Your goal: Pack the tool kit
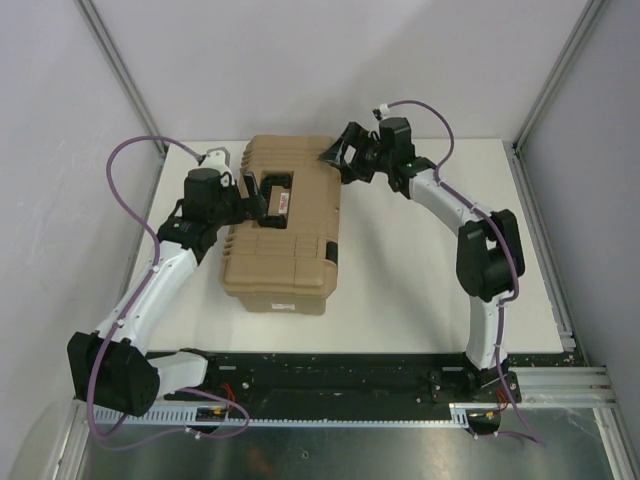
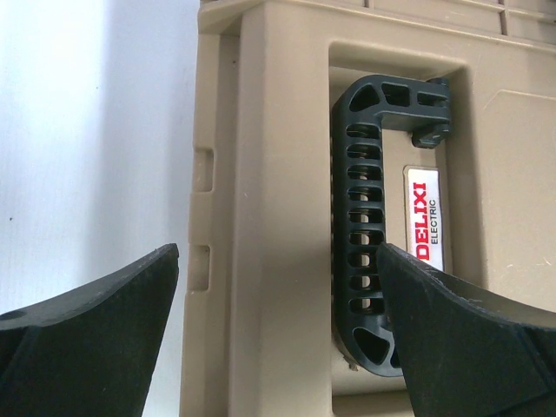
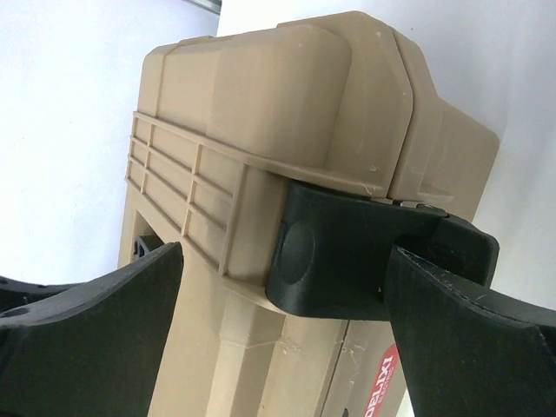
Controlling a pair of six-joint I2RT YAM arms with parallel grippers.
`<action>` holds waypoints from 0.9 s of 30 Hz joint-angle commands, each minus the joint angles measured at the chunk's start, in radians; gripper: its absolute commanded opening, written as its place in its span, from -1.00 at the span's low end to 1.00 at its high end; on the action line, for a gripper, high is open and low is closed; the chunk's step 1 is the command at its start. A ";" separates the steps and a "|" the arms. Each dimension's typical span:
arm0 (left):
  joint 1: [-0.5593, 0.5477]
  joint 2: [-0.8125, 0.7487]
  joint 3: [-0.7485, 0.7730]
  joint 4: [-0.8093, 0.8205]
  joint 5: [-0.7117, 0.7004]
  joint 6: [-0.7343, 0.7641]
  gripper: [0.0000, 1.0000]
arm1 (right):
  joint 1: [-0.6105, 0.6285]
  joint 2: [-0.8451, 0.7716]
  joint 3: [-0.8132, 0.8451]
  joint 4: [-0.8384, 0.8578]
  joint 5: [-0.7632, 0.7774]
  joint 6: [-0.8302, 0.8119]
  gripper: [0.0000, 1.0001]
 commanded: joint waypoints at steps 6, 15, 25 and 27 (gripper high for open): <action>0.005 0.014 -0.006 -0.021 -0.052 0.047 0.98 | -0.059 -0.089 -0.303 0.303 -0.119 0.029 0.99; 0.006 0.016 -0.001 -0.022 -0.061 0.048 0.98 | -0.070 -0.147 -0.314 0.334 -0.054 0.048 0.99; 0.006 0.016 0.000 -0.023 -0.069 0.050 0.98 | -0.072 -0.163 -0.313 0.261 0.087 0.079 0.78; 0.006 0.017 -0.004 -0.022 -0.069 0.050 0.98 | -0.070 -0.180 -0.313 0.238 0.158 0.077 0.68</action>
